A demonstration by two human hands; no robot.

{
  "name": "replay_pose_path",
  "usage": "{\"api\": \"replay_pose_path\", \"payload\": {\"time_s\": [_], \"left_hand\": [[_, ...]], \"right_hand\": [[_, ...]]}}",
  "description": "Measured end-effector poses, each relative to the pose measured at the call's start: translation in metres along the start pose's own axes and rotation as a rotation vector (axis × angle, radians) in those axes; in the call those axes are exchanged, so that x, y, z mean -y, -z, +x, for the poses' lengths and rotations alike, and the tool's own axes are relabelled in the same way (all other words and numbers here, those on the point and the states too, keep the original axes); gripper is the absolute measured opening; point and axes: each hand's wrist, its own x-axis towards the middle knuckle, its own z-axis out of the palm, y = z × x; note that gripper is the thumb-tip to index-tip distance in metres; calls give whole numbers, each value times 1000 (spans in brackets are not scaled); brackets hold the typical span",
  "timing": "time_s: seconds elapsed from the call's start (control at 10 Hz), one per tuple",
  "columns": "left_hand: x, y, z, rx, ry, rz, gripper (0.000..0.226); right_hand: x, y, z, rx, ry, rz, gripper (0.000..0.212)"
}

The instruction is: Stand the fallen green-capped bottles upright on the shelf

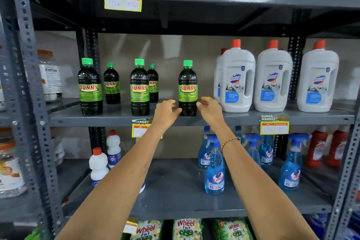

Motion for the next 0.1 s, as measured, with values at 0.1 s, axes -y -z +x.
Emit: {"api": "replay_pose_path", "payload": {"time_s": [0.1], "left_hand": [[-2, 10, -6, -125, -33, 11, 41]], "right_hand": [[10, -4, -11, -192, 99, -75, 28]]}}
